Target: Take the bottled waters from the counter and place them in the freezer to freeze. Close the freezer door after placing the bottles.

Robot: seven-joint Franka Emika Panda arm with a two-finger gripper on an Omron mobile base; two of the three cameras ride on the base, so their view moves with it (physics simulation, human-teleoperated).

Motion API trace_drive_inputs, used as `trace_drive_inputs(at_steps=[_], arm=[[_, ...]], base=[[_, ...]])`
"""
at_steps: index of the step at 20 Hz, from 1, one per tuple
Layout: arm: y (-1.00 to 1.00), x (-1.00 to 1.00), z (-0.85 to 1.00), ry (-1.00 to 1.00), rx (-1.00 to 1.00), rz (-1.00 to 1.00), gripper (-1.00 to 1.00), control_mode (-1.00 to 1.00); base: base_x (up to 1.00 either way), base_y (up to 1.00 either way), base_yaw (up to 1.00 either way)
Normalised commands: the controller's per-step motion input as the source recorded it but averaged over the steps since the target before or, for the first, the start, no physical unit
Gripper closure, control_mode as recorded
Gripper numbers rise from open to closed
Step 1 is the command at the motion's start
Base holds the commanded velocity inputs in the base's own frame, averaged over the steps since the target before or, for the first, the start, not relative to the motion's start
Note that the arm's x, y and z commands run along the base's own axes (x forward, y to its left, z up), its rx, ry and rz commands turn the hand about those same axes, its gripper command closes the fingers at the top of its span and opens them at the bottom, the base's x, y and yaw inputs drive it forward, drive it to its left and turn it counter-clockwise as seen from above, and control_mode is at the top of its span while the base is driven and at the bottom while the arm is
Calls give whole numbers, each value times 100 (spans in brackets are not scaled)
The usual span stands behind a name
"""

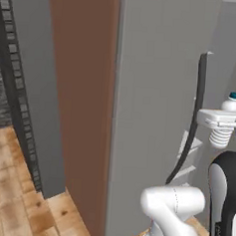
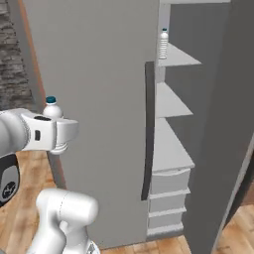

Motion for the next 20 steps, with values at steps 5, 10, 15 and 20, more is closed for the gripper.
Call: trace_drive_inputs(at_steps=[5,10,15,20], arm=[[0,0,0,0,0,0,100,100],[0,0,0,0,0,0,100,100],[0,0,0,0,0,0,100,100],[0,0,0,0,0,0,100,100]], base=[[-46,-64,46],[-26,-97,6],[0,-98,0],[17,-54,5]])
